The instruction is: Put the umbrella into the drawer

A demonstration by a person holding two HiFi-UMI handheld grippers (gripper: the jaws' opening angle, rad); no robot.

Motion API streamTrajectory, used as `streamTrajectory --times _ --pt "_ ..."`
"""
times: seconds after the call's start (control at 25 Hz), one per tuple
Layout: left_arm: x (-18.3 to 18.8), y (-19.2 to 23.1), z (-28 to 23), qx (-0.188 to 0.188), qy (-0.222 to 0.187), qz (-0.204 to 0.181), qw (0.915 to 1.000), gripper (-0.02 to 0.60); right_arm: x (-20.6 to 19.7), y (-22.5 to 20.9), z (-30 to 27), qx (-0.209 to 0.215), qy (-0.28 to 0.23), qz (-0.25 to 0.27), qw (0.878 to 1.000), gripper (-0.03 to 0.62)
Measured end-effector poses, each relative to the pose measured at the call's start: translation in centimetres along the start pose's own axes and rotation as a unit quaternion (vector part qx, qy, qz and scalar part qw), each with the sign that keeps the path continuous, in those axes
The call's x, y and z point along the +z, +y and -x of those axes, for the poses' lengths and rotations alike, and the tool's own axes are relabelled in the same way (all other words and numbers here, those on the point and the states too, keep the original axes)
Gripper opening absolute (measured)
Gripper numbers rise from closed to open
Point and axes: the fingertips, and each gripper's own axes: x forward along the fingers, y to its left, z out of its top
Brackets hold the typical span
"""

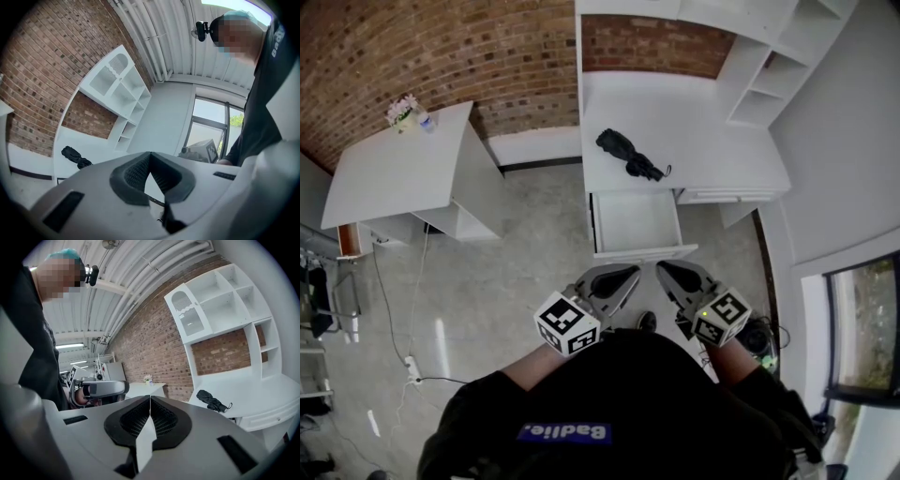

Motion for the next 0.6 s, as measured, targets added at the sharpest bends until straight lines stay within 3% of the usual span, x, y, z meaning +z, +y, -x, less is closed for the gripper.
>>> streamTrajectory --times 0.6 --pt "0.3 1.7 5.8 0.019 -0.020 0.004 0.9996 0.002 -0.2 3.6 -4.0 0.002 0.018 0.037 0.999 0.032"
